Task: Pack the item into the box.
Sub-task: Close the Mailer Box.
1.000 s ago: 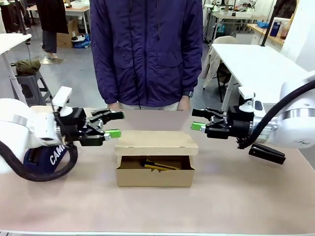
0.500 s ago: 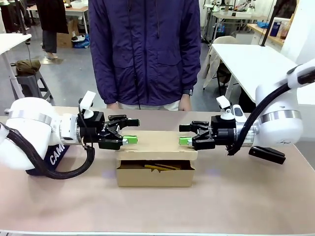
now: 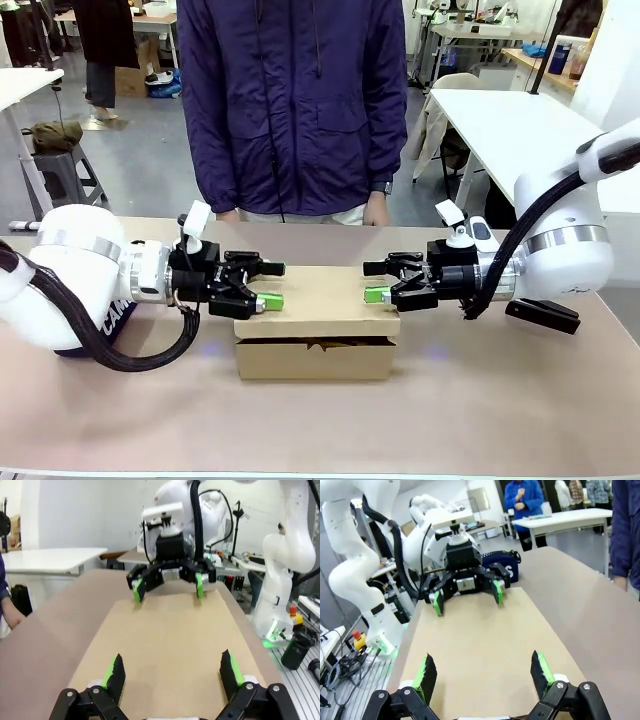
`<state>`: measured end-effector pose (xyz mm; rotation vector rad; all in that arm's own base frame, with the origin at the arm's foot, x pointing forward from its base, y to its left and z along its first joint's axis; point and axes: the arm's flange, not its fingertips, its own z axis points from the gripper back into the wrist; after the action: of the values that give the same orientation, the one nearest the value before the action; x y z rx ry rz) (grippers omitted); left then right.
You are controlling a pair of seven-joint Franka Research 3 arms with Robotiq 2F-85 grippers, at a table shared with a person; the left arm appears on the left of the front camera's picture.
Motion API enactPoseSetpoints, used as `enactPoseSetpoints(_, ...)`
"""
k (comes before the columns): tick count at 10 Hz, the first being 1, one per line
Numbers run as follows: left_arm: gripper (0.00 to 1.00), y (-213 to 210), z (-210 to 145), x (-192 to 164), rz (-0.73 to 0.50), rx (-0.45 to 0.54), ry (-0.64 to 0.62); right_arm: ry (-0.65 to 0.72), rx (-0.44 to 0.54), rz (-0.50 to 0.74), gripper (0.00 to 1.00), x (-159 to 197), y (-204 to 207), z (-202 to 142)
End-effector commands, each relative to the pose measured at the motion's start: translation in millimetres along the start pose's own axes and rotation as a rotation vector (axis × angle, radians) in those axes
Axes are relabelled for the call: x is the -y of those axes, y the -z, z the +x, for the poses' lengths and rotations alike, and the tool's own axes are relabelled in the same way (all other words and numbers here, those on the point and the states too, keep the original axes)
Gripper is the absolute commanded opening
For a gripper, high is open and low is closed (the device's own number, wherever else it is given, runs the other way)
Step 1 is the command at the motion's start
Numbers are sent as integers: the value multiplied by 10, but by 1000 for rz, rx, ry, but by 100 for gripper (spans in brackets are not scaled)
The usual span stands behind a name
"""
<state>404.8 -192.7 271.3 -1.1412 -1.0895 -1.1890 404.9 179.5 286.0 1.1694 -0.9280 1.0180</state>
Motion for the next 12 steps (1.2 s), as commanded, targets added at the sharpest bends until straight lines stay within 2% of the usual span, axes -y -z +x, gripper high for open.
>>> enactPoseSetpoints(1,100,90,-16,-19,-2,-52,9,22,-61,13,100,37,28,24)
enactPoseSetpoints(5,100,64,-39,8,-26,-36,6,22,-192,-24,100,93,86,-93)
enactPoseSetpoints(10,100,41,-1,53,-64,-14,44,-16,-177,-33,100,66,53,-65)
enactPoseSetpoints(12,100,-63,189,129,-52,16,66,-27,-155,-4,100,-49,-40,91)
